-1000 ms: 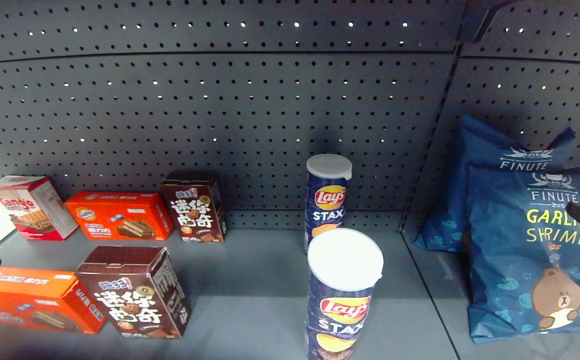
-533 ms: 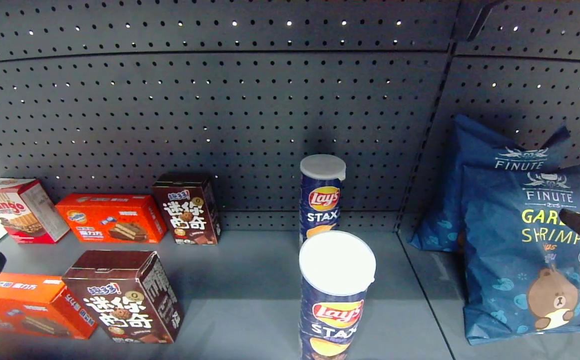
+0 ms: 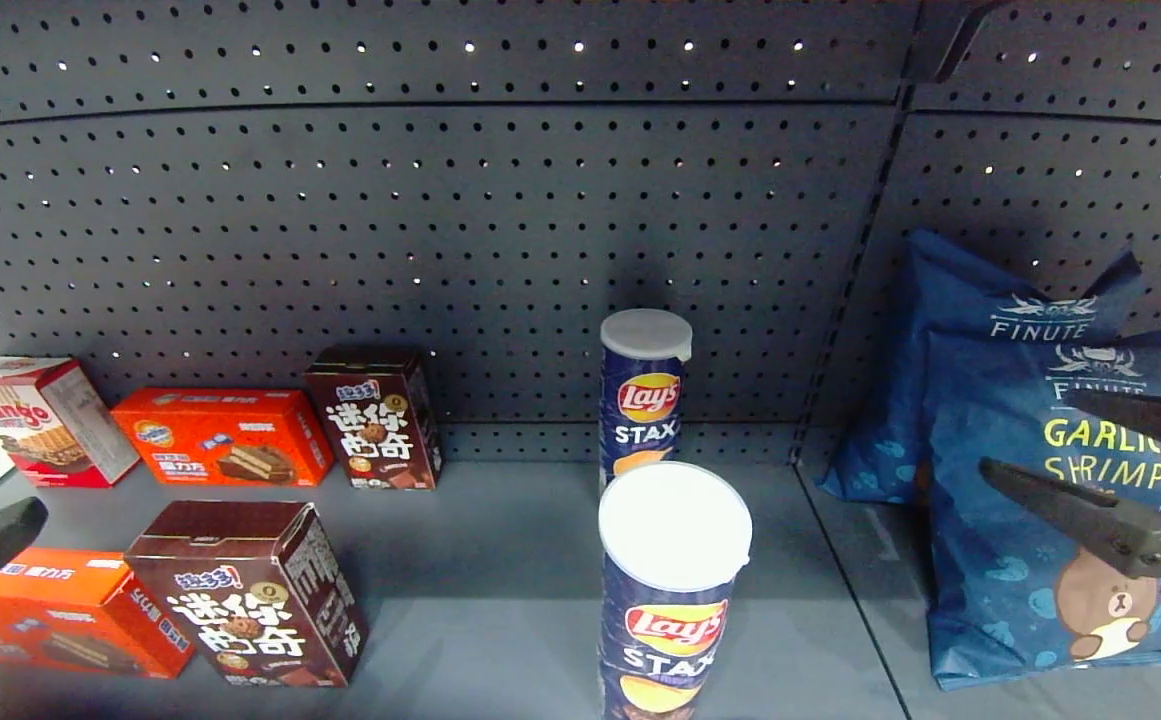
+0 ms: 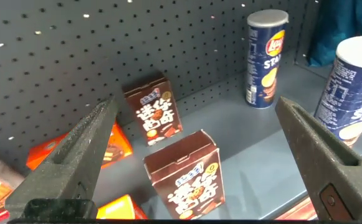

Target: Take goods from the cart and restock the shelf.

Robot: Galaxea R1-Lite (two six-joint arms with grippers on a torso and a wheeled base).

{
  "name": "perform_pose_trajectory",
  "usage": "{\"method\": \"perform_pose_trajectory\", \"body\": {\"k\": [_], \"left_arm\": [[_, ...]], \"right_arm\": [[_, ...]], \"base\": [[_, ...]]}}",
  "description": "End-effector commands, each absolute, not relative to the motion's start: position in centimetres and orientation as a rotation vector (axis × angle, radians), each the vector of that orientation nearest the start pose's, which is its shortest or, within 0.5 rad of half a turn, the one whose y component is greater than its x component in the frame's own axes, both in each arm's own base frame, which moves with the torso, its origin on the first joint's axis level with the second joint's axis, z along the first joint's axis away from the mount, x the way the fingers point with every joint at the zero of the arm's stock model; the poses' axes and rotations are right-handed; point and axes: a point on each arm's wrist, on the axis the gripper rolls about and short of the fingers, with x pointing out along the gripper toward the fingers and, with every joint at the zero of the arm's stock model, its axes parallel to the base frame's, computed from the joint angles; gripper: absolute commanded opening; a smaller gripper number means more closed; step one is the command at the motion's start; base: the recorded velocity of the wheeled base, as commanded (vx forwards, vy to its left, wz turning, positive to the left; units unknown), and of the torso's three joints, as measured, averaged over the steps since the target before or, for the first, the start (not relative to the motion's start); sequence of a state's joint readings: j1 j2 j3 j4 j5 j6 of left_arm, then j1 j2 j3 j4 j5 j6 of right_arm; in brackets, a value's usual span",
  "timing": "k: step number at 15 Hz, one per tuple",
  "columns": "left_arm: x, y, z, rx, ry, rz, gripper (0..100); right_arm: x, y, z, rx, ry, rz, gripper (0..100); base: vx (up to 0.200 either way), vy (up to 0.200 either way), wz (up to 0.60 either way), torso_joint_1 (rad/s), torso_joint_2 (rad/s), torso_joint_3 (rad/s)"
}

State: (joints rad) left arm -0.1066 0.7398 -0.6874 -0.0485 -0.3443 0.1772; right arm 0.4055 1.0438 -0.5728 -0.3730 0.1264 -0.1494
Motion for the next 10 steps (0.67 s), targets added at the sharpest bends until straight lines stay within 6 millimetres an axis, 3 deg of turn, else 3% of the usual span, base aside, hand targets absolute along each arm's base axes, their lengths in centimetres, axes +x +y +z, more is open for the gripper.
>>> {"method": "perform_pose_trajectory", "body": {"k": [1,6,10], "left_arm": [[6.4,-1.5,26.7,0.172,-0.013,-0.454,100],[5.7,-1.4,25.8,0.169,0.002,-0.446,100],[4.2,-1.1,23.5,0.169,0.015,-0.411,100]], "right_arm": [[14.7,7.8,22.4,-0.179,0.148,0.607,100],[14.7,10.1,21.3,-0.203,0.201,0.725,100],[15.8,11.0,19.8,-0.222,0.275,0.732,100]], "base": [[0.0,0.0,0.0,0.0,0.0,0.0],[0.0,0.0,0.0,0.0,0.0,0.0],[0.0,0.0,0.0,0.0,0.0,0.0]]}}
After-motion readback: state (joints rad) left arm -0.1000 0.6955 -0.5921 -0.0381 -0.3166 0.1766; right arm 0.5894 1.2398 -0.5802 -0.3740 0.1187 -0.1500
